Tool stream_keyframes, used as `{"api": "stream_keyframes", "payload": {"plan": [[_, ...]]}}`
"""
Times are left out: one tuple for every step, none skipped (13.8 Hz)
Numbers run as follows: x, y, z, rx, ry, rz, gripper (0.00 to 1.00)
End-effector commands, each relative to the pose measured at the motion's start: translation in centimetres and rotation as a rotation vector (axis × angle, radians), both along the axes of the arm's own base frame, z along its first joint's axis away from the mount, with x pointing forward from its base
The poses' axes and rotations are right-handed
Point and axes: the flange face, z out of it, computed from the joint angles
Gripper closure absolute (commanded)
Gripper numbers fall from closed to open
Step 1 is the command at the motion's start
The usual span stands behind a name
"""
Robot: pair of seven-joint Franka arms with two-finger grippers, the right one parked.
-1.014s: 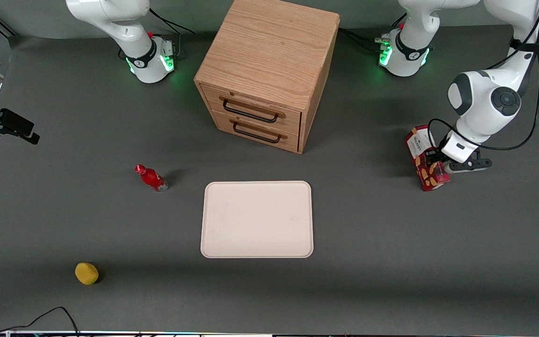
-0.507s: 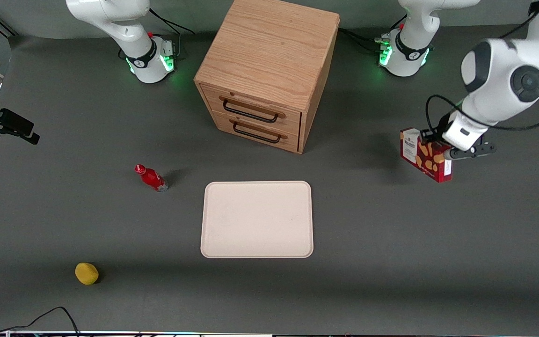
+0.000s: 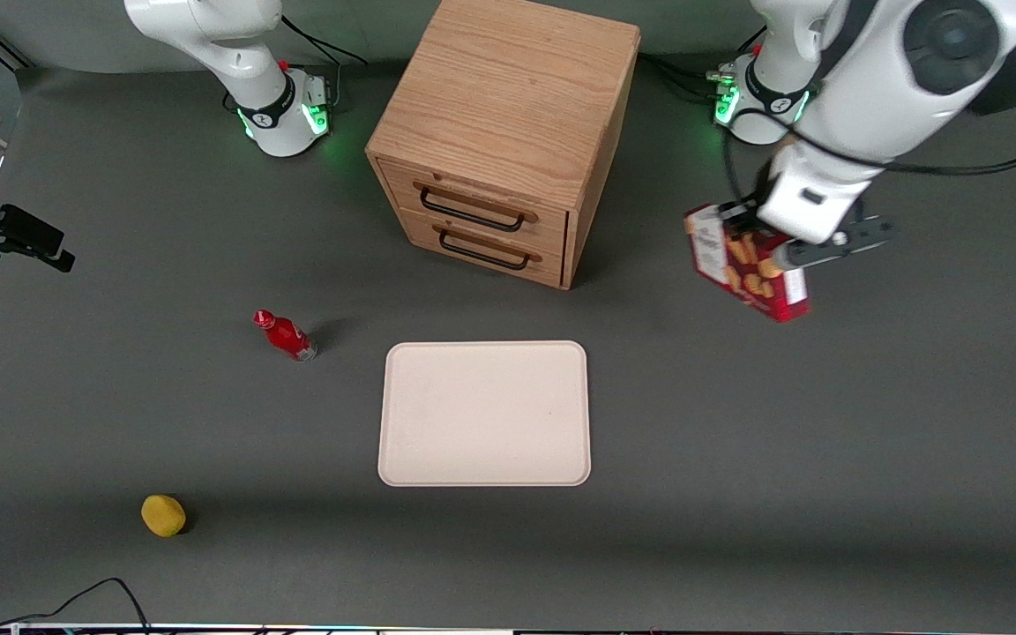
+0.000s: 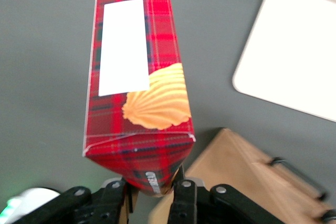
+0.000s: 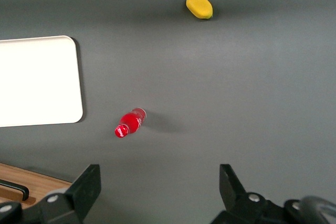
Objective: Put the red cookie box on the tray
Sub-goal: 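Carry the held cookie box over the cream tray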
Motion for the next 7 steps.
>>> {"api": "stream_keyframes", "payload": {"plan": [[5.2, -6.8, -2.7, -0.021, 0.018, 0.100, 0.70], [6.1, -9.1, -3.9, -0.008, -0.007, 0.094, 0.70], [7.0, -11.5, -5.2, -0.004, -0.034, 0.079, 0.70], [7.9, -13.1, -6.3, -0.009, -0.058, 0.086, 0.70], [8.8, -14.4, -7.7, -0.012, -0.083, 0.098, 0.70], [9.3, -15.6, -9.2, -0.013, -0.104, 0.094, 0.71], [9.5, -16.4, -10.0, -0.023, -0.126, 0.094, 0.73]]}}
